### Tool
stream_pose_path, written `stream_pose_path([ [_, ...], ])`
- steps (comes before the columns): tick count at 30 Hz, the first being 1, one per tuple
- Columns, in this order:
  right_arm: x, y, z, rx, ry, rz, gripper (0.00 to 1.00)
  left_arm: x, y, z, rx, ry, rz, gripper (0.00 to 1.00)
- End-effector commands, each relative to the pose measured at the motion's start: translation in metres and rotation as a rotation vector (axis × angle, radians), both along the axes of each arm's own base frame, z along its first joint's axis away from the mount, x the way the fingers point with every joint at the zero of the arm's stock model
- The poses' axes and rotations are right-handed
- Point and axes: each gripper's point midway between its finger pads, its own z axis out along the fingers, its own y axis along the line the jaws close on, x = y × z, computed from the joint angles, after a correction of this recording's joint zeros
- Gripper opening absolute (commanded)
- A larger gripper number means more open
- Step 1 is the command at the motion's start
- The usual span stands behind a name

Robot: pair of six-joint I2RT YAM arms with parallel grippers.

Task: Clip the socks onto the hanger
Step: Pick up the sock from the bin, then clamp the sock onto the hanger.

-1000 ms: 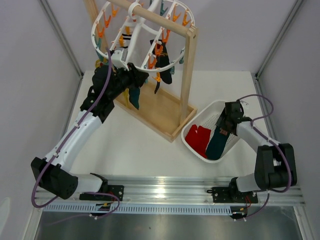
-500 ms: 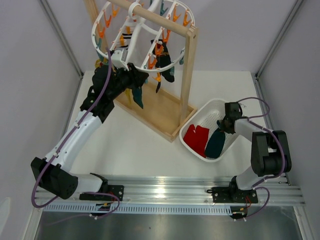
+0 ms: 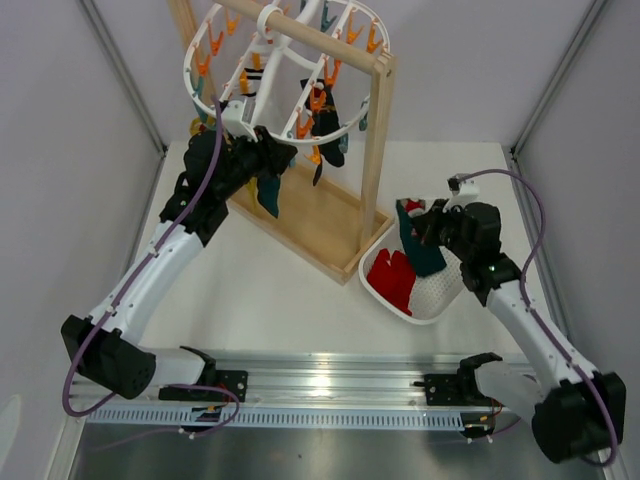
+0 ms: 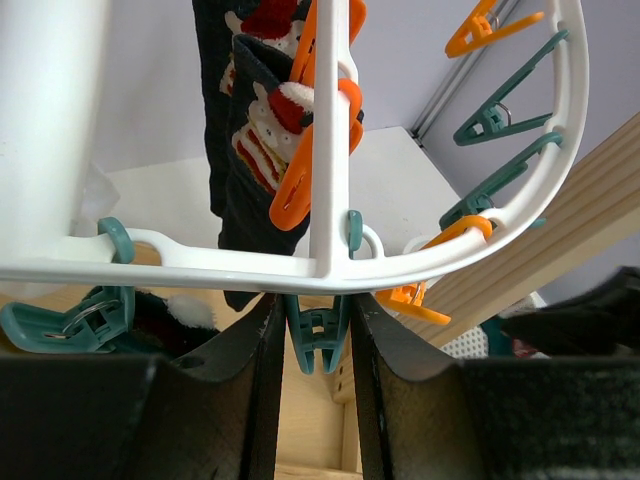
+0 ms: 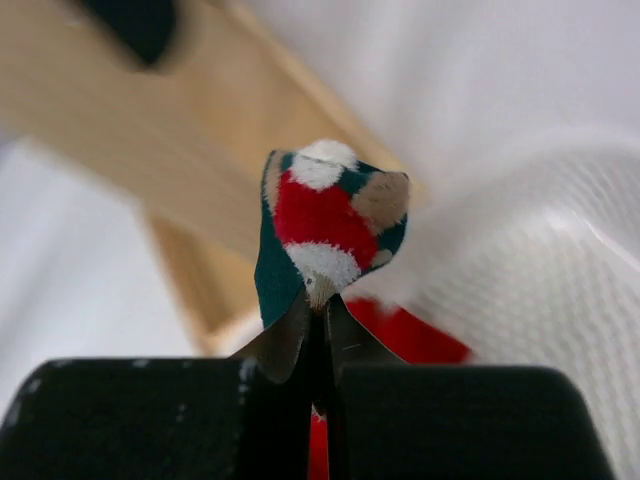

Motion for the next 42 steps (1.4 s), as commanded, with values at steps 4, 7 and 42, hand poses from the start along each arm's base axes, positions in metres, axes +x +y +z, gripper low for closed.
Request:
stream_pose_path([
  [4,-0.063,0.106,0.141,0.074,-0.51,0.624,0.0,-0.009,0.008,0.05,-0.069,-0.097,0.018,0.07],
  [7,-0.088,0.152,0.155,0.054,-0.609,0.808,0.0,-0.013,0.006,0.054,-0.084,-0.094,0.006,0.07],
  [42,-0.023,0.239,0.177,0.216,-0.864,0.868,0.01,-0.034,-0.007,0.06,-0.15,-0.057,-0.102,0.06],
])
